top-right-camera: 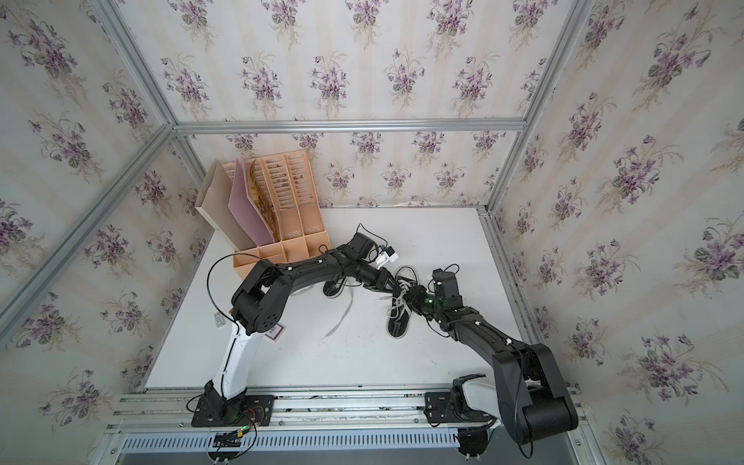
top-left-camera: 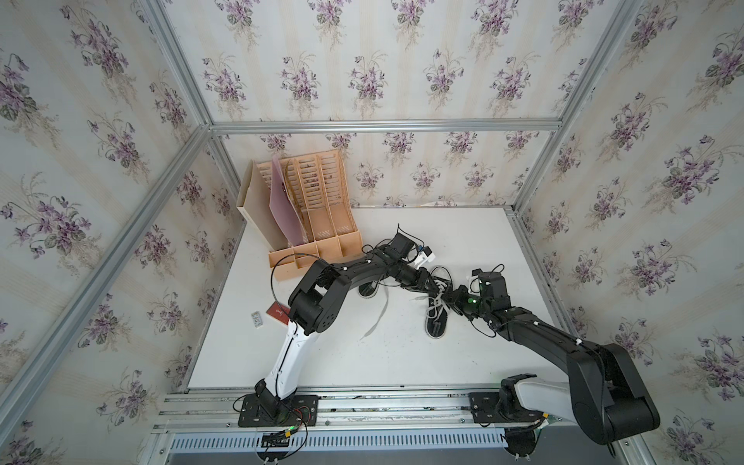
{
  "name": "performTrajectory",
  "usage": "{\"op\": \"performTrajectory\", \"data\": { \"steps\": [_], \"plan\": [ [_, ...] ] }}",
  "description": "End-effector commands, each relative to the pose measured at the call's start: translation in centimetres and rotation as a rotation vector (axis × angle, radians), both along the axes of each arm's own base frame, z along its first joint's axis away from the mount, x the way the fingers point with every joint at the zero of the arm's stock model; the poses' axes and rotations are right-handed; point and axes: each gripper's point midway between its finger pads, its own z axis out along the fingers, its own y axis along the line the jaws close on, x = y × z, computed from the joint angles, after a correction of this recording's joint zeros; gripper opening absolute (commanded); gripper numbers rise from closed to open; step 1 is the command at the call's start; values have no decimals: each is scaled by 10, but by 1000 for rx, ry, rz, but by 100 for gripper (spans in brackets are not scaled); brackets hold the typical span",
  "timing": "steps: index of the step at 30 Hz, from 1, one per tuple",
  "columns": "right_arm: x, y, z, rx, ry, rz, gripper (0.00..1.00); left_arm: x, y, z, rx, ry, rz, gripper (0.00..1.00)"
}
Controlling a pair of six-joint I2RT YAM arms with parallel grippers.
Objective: Tie the shoes
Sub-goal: Cross the shoelace with the shoelace.
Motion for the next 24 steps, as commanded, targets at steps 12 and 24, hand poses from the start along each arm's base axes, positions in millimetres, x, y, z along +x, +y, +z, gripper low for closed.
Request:
{"op": "performTrajectory", "data": {
  "steps": [12,24],
  "plan": [
    [3,0,1,-9,-12,4,0,-4,-5,-6,-10,23,-27,22],
    [4,1,2,-3,-17,2,0,-11,-9,-3,-23,28,-60,23]
  ]
}}
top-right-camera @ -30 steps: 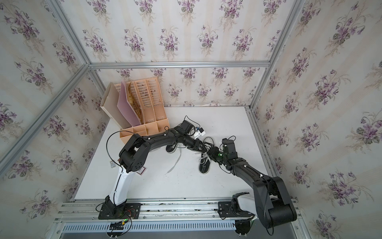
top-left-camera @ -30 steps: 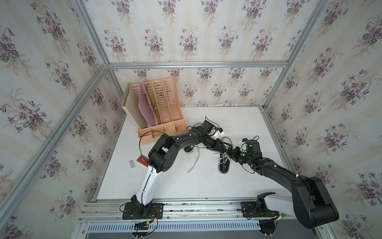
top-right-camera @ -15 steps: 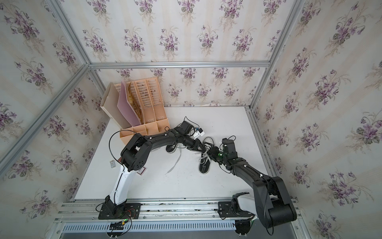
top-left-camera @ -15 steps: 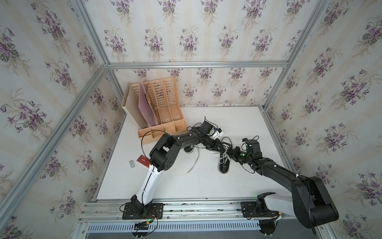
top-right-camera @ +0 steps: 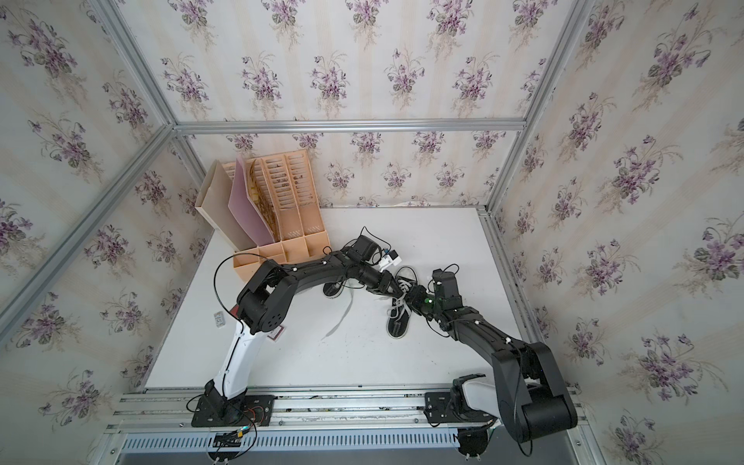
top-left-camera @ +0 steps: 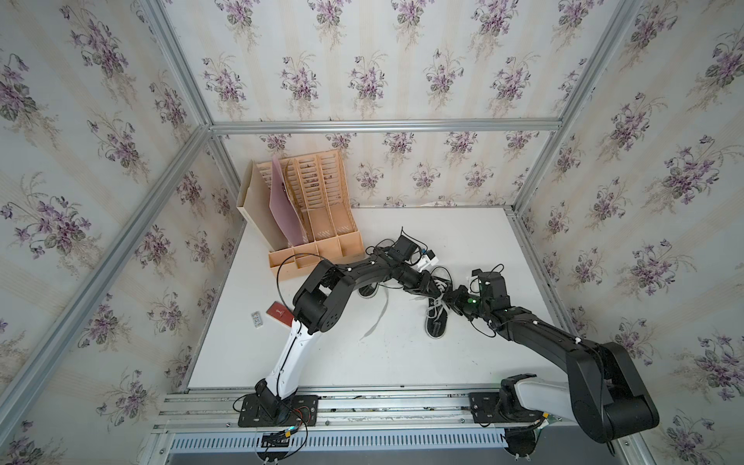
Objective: Tie the shoes
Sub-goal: Cross the shoelace with the shoelace.
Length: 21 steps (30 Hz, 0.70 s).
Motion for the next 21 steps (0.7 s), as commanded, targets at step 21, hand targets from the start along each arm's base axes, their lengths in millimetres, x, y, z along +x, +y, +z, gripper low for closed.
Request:
{"op": "performTrajectory", "data": {
  "steps": [21],
  "plan": [
    [11,4,12,34,-48,-11,0,-8,-6,5,-27,2,-50,17]
  ]
}}
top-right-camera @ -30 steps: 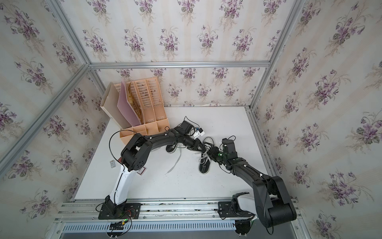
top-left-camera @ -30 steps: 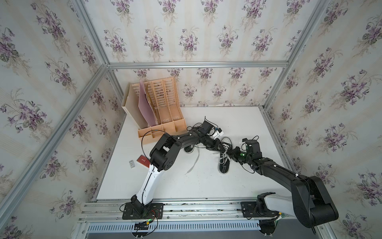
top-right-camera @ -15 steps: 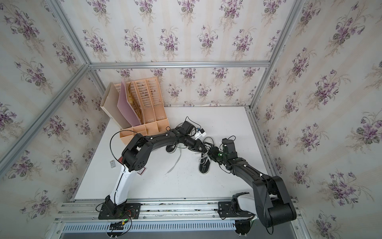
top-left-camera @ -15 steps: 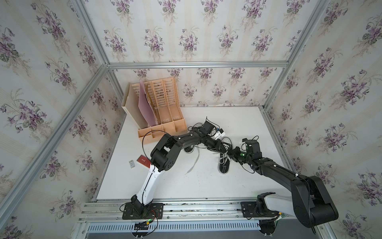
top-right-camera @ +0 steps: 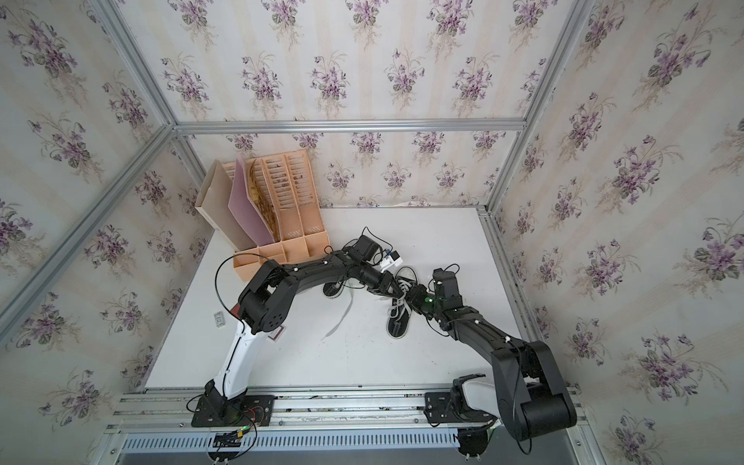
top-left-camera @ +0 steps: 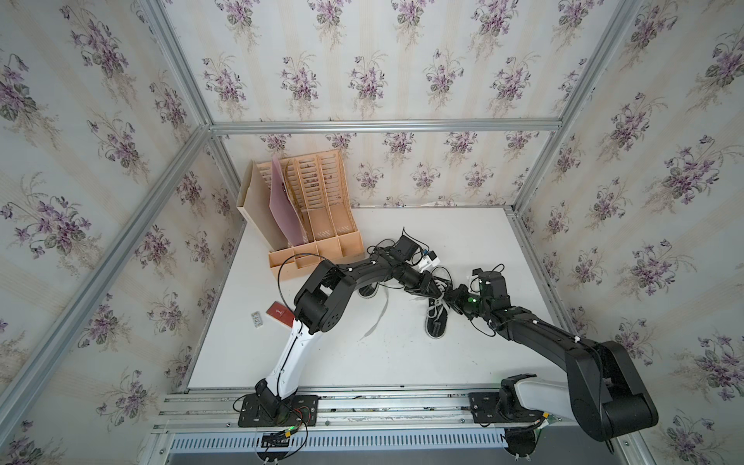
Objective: Tie the shoes
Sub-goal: Cross the shoelace with the shoelace.
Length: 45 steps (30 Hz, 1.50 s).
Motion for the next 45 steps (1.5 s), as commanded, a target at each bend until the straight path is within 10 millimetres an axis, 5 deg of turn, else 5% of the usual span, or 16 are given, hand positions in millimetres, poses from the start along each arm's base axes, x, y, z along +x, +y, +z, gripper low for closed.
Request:
{"op": "performTrajectory", "data": {
  "steps": [1,14,22,45],
  "plan": [
    [9,4,11,24,-42,-3,0,-1,-2,3,-19,-4,-18,15],
    [7,0,9,-6,-31,-8,1,1,-1,7,-12,-24,-9,0],
    [0,-9,9,-55,-25,-19,23,5,1,6,-1,-35,10,0],
    [-32,2,30,-173,-8,51,52,9,-1,12,-22,-40,20,0]
  ]
}}
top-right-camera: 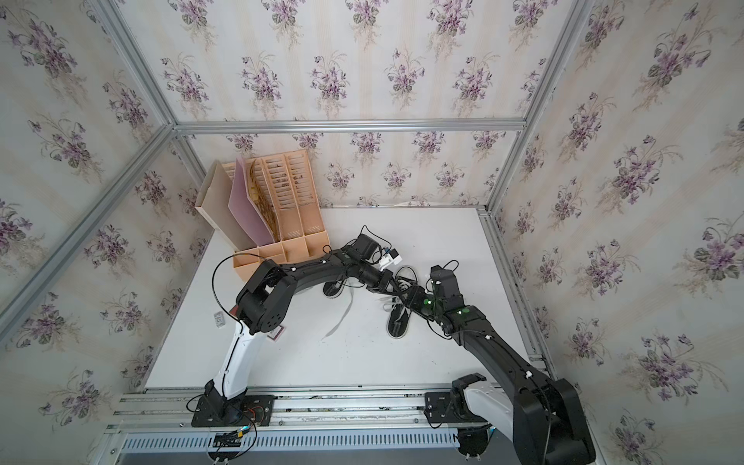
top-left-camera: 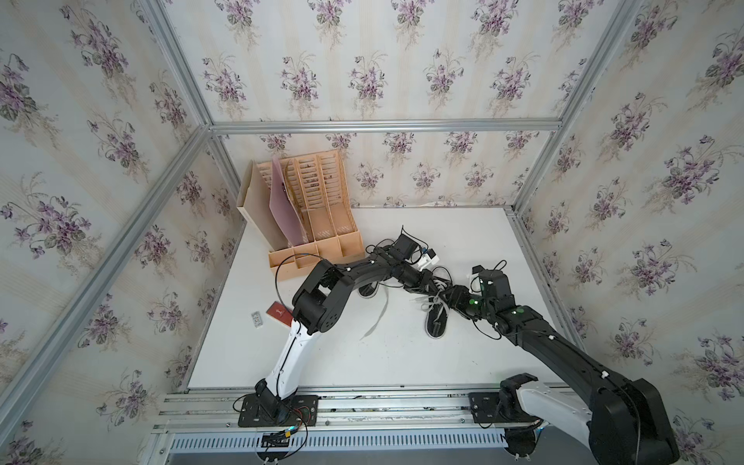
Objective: Tie the shoes
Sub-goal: Cross the shoelace with the shoelace, then tie the shoelace on the shoe.
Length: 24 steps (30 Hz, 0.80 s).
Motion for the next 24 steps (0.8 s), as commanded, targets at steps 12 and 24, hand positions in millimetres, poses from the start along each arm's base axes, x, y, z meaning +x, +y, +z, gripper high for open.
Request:
{"op": "performTrajectory", "data": {
  "steps": [12,24],
  "plan": [
    [-11,2,1,-94,25,-22,51,2,-4,8,-31,-18,-19,0],
    [2,21,-7,-161,39,-23,59,1,-9,10,-63,-5,-54,0]
  ]
}}
